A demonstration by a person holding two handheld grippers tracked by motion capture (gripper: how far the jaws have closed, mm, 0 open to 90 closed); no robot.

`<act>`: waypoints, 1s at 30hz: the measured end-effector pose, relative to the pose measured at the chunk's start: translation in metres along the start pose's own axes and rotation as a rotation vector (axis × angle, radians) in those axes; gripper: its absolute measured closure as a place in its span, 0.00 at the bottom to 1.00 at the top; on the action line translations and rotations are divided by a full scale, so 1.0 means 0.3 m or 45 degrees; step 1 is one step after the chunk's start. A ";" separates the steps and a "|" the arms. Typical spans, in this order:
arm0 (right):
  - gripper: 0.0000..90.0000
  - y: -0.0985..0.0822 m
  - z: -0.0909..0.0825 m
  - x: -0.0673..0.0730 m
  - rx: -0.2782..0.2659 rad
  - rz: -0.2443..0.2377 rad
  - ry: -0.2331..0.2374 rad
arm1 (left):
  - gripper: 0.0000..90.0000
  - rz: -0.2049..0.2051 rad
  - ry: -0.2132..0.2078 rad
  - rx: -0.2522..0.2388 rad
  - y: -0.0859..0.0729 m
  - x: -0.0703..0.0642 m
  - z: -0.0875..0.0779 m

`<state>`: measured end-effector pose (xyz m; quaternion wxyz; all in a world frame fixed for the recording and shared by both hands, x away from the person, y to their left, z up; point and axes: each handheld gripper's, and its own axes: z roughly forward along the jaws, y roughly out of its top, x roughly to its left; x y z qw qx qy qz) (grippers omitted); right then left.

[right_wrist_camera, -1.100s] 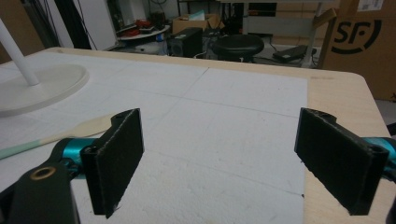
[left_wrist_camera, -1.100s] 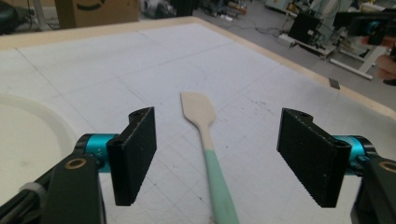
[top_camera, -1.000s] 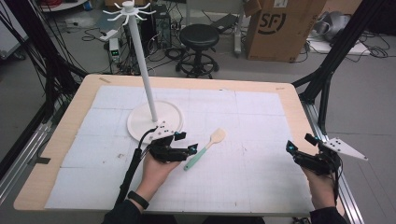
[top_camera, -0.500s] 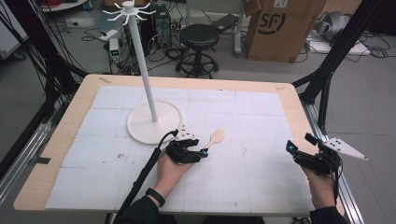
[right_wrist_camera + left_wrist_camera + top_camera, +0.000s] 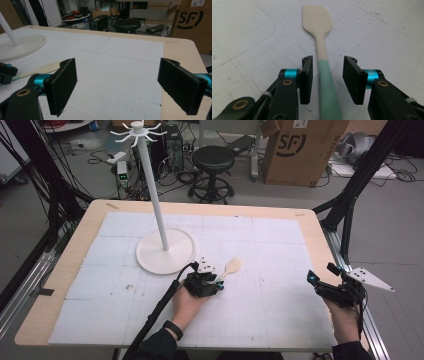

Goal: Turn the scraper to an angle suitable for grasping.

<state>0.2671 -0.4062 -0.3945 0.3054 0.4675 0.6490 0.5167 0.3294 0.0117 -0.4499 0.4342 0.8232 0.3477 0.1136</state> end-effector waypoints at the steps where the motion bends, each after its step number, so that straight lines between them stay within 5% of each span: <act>1: 0.17 -0.001 0.000 0.000 -0.004 0.002 0.001 | 0.69 0.000 0.000 0.000 0.000 0.000 0.000; 14: 0.17 0.000 0.004 0.007 0.006 0.003 0.007 | 0.87 -0.014 0.018 0.008 0.004 0.009 0.005; 22: 0.17 0.001 0.006 0.009 0.000 -0.008 0.008 | 0.88 0.002 0.035 0.006 0.003 0.001 0.005; 26: 0.17 0.000 0.004 0.007 0.002 -0.002 0.007 | 0.88 -0.021 -0.030 -0.005 0.004 0.018 -0.001; 30: 0.17 -0.002 0.003 0.004 0.005 -0.004 0.004 | 0.89 0.039 -0.095 -0.020 0.016 0.021 -0.032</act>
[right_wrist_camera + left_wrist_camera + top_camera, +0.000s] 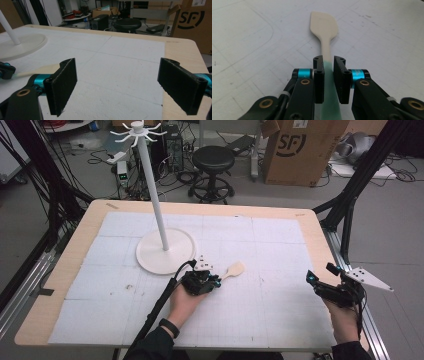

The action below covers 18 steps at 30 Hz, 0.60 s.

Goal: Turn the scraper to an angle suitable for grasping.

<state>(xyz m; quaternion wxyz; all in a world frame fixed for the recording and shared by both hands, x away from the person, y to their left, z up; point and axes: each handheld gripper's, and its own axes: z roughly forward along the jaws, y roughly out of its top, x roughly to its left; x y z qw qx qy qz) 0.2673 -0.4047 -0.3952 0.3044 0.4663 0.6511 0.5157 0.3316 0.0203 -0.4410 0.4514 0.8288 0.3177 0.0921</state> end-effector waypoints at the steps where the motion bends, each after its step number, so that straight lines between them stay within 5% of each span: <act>1: 0.17 0.000 -0.001 0.000 -0.002 0.000 -0.001 | 0.89 0.036 -0.023 -0.004 0.006 0.000 -0.016; 4: 0.17 0.000 -0.001 0.002 -0.003 0.004 -0.002 | 0.89 0.094 -0.051 -0.012 0.016 0.006 -0.059; 7: 0.17 0.001 -0.002 0.004 -0.003 -0.002 0.000 | 0.89 0.135 -0.169 -0.056 0.021 0.026 -0.117; 8: 0.17 0.001 -0.003 0.005 -0.002 0.000 -0.001 | 0.89 0.135 -0.169 -0.056 0.021 0.026 -0.117; 9: 0.17 0.001 -0.003 0.006 -0.002 -0.001 0.000 | 0.89 0.161 -0.243 -0.065 0.022 0.030 -0.133; 11: 0.17 0.001 -0.001 0.007 -0.003 -0.001 -0.001 | 0.89 0.172 -0.283 -0.067 0.020 0.030 -0.138; 12: 0.17 0.001 -0.001 0.008 -0.001 -0.002 0.000 | 0.89 0.200 -0.379 -0.058 0.016 0.029 -0.137; 13: 0.17 0.001 0.000 0.009 0.000 -0.004 0.000 | 0.89 0.200 -0.379 -0.058 0.016 0.029 -0.137; 14: 0.17 0.001 0.000 0.010 0.002 -0.004 0.000 | 0.89 0.250 -0.440 -0.028 0.010 0.020 -0.128; 18: 0.17 0.001 0.000 0.013 0.003 0.000 0.001 | 0.89 0.295 -0.515 0.024 -0.002 0.010 -0.102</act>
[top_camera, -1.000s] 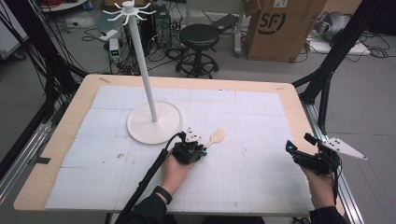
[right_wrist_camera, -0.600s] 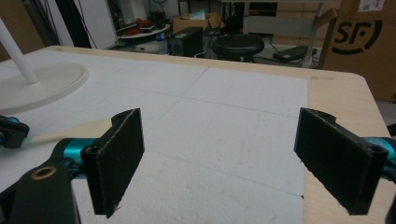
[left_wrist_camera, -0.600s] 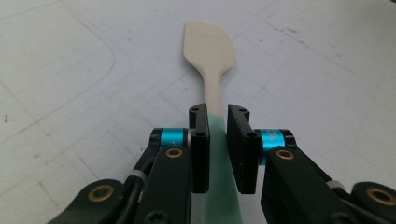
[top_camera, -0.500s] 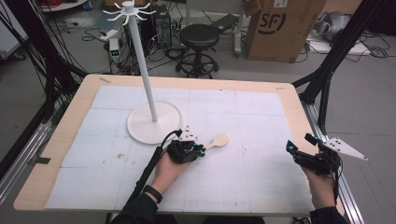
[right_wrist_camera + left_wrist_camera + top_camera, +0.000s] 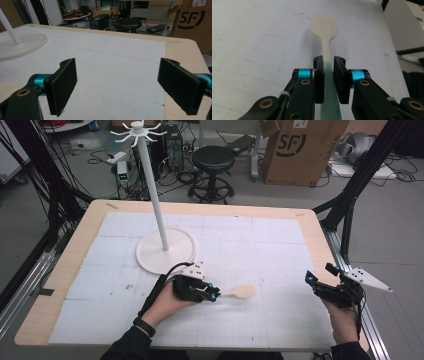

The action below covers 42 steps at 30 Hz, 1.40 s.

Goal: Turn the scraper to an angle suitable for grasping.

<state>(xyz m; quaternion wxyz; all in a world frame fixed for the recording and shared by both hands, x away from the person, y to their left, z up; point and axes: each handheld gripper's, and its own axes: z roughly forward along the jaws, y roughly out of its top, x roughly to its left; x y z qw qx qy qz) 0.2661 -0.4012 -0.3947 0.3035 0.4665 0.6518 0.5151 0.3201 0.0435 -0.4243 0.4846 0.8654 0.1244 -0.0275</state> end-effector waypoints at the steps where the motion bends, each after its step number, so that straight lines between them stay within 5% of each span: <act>1: 0.17 0.000 0.000 0.000 0.000 0.001 0.000 | 0.89 0.011 -0.025 0.011 -0.003 0.001 0.010; 5: 0.17 -0.001 -0.002 -0.004 -0.002 0.002 0.000 | 0.89 0.067 -0.076 0.055 -0.014 0.002 0.045; 11: 0.17 -0.001 -0.002 -0.005 -0.004 -0.004 -0.001 | 0.88 0.074 -0.113 0.076 -0.026 -0.002 0.077; 15: 0.17 -0.001 -0.002 -0.003 0.001 -0.004 0.002 | 0.87 0.081 -0.082 0.124 -0.031 -0.006 0.092; 21: 0.17 -0.002 -0.001 -0.001 0.004 0.001 0.006 | 0.52 -0.005 0.013 0.066 -0.023 0.004 0.076; 23: 0.17 -0.002 0.001 -0.002 0.001 -0.004 0.005 | 0.44 -0.028 0.100 -0.007 -0.006 0.004 0.023; 29: 0.17 0.001 0.011 0.001 0.006 -0.006 0.018 | 0.29 -0.054 0.241 -0.125 0.004 0.012 -0.093; 32: 0.17 0.005 0.024 0.006 0.005 -0.010 0.035 | 0.25 -0.097 0.359 -0.224 -0.022 0.032 -0.212; 33: 0.17 0.005 0.027 0.007 0.008 -0.012 0.037 | 0.24 -0.097 0.359 -0.224 -0.022 0.032 -0.212; 35: 0.17 0.007 0.033 0.013 0.011 -0.018 0.052 | 0.24 -0.097 0.433 -0.302 -0.050 0.039 -0.319; 36: 0.17 0.007 0.035 0.015 0.012 -0.018 0.060 | 0.24 -0.097 0.433 -0.302 -0.050 0.039 -0.319; 42: 0.17 0.011 0.054 0.032 0.020 -0.036 0.098 | 0.24 -0.125 0.593 -0.467 -0.141 0.037 -0.542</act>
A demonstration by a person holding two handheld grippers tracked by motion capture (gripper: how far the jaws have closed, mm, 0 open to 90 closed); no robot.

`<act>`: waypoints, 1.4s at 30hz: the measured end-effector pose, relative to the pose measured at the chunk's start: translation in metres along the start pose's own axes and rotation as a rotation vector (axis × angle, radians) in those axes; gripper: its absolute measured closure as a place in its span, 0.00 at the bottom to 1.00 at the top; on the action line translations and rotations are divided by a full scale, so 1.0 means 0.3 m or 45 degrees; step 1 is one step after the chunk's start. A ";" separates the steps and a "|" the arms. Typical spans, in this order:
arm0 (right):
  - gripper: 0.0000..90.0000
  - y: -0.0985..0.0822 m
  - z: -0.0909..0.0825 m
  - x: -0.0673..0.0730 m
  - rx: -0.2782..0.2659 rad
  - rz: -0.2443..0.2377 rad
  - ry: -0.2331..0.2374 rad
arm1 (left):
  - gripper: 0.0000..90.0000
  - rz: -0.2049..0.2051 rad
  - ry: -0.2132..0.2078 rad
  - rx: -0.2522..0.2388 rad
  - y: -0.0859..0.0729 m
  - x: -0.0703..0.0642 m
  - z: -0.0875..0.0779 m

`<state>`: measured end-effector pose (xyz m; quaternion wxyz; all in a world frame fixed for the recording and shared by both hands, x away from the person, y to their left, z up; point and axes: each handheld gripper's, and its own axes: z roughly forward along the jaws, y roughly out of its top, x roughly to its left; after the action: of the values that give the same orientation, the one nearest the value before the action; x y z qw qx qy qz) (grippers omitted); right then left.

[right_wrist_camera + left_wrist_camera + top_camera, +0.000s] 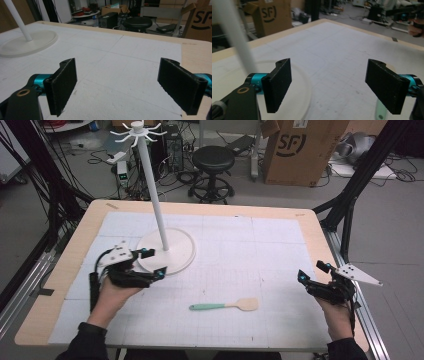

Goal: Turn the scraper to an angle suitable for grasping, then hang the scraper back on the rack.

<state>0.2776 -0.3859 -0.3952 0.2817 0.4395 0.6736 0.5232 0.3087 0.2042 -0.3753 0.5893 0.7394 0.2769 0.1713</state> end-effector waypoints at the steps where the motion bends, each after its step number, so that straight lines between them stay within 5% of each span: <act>1: 0.17 0.001 0.002 0.003 0.002 0.000 0.007 | 0.24 -0.020 0.042 -0.020 -0.010 0.024 -0.051; 6: 0.17 0.008 0.011 0.013 -0.003 -0.007 0.020 | 0.24 0.004 0.173 -0.003 -0.035 0.065 -0.132; 13: 0.17 0.009 0.021 0.026 0.005 -0.008 0.052 | 0.24 -0.082 0.230 -0.047 -0.088 0.121 -0.203; 33: 0.17 0.008 0.017 0.040 -0.001 -0.040 0.114 | 0.25 -0.070 0.242 -0.081 -0.091 0.114 -0.192; 38: 0.17 0.023 0.046 0.074 -0.027 -0.063 0.238 | 0.24 -0.065 0.232 -0.081 -0.105 0.084 -0.208; 41: 0.17 0.034 0.093 0.133 -0.039 -0.095 0.385 | 0.24 -0.080 0.227 -0.083 -0.115 0.074 -0.210; 42: 0.17 0.034 0.093 0.133 -0.039 -0.095 0.385 | 0.24 -0.083 0.224 -0.077 -0.119 0.072 -0.211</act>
<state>0.2858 -0.3370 -0.3905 0.2030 0.3259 0.7162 0.5827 0.2817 0.2720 -0.3958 0.5901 0.6939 0.3463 0.2244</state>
